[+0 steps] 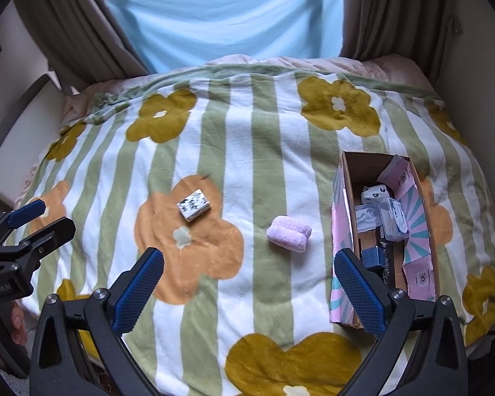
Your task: Organize objects
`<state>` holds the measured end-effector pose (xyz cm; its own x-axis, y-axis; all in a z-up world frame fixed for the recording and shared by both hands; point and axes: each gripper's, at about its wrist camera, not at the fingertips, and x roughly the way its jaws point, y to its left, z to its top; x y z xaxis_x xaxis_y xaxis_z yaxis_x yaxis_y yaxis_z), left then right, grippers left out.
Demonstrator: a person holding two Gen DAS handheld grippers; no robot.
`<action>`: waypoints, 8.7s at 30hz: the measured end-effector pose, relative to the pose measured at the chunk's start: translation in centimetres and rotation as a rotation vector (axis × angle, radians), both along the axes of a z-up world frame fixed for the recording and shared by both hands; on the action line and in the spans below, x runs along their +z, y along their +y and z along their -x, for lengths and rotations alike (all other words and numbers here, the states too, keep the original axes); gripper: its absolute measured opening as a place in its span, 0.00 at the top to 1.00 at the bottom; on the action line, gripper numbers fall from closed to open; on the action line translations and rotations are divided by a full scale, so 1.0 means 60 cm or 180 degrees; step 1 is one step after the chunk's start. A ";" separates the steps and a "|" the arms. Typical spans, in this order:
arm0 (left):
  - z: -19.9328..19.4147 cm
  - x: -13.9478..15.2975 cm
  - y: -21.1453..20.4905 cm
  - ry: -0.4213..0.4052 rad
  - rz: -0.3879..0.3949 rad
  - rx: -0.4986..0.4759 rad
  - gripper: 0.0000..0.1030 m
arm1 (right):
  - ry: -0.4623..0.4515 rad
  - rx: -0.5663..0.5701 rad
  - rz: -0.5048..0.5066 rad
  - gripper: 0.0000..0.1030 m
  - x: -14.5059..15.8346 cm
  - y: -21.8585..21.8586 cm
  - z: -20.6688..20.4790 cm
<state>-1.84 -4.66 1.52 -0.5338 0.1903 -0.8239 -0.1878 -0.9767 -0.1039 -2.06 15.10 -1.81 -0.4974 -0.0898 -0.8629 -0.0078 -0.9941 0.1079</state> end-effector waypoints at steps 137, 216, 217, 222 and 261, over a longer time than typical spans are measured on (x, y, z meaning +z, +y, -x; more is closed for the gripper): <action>0.084 0.006 0.345 -0.0011 0.0201 -0.0821 0.54 | 0.0016 -0.0753 -0.0279 0.56 -0.017 0.248 -0.048; 0.148 -0.008 0.468 -0.0057 0.0173 -0.1152 0.00 | -0.0114 -0.0269 0.0064 0.00 -0.041 0.250 -0.021; 0.144 0.002 0.448 -0.0036 0.0165 -0.1077 0.00 | -0.0088 -0.0215 0.0064 0.00 -0.031 0.238 -0.018; 0.117 0.043 0.326 0.0074 0.0161 -0.0623 0.00 | 0.0062 0.0038 0.0057 0.00 0.007 0.180 -0.005; -0.068 0.004 0.070 0.0094 -0.0080 0.0305 0.00 | 0.0079 0.0179 -0.0129 0.00 0.025 0.070 -0.031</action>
